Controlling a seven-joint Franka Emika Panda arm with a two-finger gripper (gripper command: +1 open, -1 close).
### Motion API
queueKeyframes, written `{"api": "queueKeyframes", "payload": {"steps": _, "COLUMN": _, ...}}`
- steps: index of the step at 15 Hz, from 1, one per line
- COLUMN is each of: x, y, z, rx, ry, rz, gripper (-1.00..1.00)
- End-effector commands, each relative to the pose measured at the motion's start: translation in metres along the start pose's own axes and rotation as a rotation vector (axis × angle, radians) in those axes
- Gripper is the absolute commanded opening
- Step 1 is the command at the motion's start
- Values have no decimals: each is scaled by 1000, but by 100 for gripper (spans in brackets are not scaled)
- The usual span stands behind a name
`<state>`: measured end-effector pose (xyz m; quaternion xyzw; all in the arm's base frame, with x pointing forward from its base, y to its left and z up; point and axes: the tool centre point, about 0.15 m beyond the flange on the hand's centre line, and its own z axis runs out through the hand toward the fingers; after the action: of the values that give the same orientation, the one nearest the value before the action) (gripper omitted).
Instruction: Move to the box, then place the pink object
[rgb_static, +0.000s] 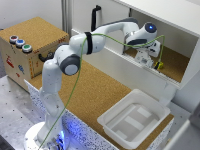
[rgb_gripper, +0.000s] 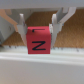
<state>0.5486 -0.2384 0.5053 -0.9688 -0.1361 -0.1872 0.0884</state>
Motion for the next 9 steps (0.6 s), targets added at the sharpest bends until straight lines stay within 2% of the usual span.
{"api": "queueKeyframes", "payload": {"steps": 1, "x": -82, "y": 8, "z": 15, "rx": -108, "ry": 29, "rz": 64, "gripper": -100}}
{"api": "queueKeyframes", "payload": {"steps": 5, "x": -133, "y": 34, "z": 20, "rx": -144, "ry": -27, "rz": 146, "gripper": -100}}
{"api": "queueKeyframes", "payload": {"steps": 9, "x": -170, "y": 54, "z": 41, "rx": -167, "ry": -95, "rz": 175, "gripper": -100}}
